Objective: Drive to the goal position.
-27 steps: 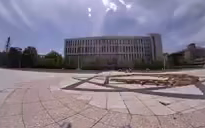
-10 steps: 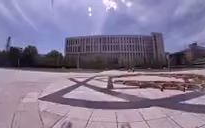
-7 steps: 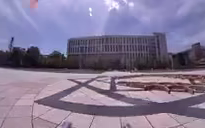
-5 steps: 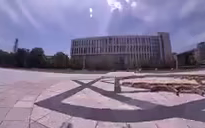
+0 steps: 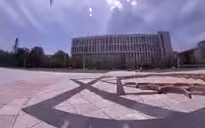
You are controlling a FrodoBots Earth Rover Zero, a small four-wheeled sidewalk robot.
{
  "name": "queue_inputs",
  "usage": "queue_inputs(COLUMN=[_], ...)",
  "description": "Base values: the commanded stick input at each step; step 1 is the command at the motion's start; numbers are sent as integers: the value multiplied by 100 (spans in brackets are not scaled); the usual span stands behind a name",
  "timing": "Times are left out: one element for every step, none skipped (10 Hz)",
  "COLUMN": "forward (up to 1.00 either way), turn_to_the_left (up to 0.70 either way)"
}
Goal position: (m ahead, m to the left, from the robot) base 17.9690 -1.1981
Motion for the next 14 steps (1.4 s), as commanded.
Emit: queue_inputs(forward=[70,70,70,70,70,70,70,70,70,70,70,70,70,70], turn_to_the_left=[0,0,0,-10,-32,-22,-3,0,0,0,0,0,0,0])
